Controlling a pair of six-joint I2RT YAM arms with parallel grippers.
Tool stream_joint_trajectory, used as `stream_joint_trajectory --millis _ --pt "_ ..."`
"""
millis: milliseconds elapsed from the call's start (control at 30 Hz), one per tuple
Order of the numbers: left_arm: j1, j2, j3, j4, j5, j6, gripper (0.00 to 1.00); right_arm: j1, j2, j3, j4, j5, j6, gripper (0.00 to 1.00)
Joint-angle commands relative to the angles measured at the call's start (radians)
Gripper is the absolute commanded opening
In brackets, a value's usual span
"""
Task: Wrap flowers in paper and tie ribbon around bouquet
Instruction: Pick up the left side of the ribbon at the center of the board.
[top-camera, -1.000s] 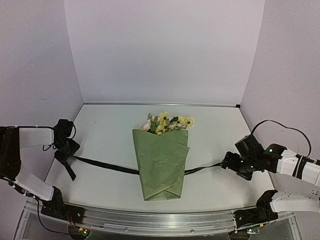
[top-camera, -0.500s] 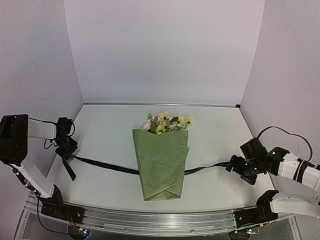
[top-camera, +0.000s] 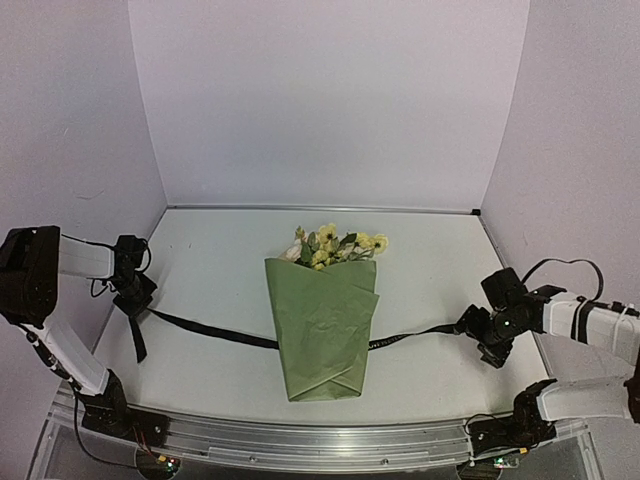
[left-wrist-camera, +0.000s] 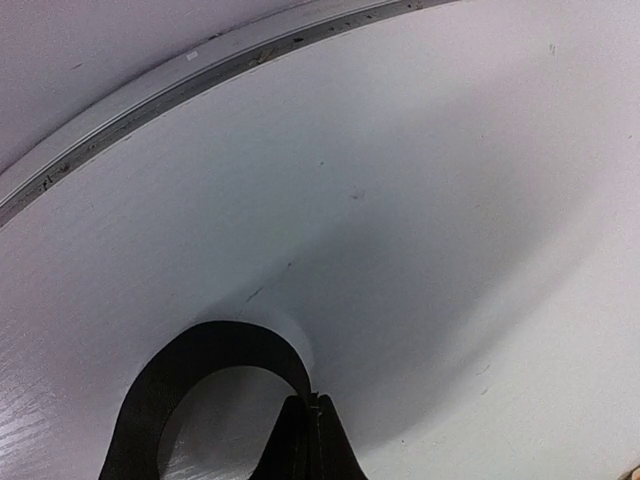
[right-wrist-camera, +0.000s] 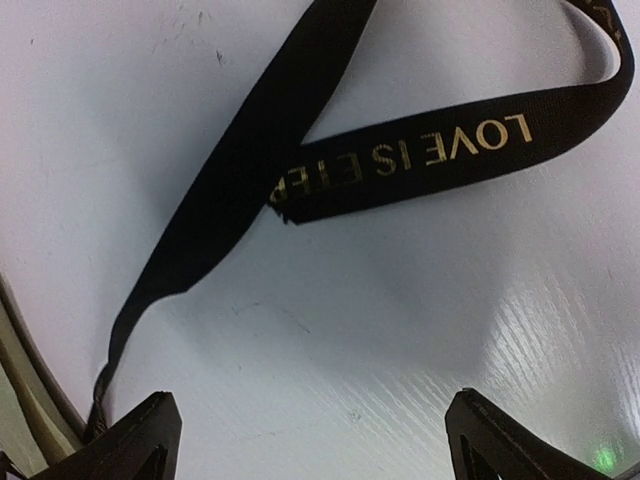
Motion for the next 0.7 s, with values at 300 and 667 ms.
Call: stream_joint_trajectory --millis 300,667 --pt "0.005 -0.101 0.016 0.022 0.037 0.046 0.0 -0.245 0.171 0.148 0.102 -0.034 0.062 0.79" --pt "0.005 -0.14 0.024 0.031 0.057 0.078 0.0 -0.415 0.28 0.188 0.109 -0.094 0.03 0.62"
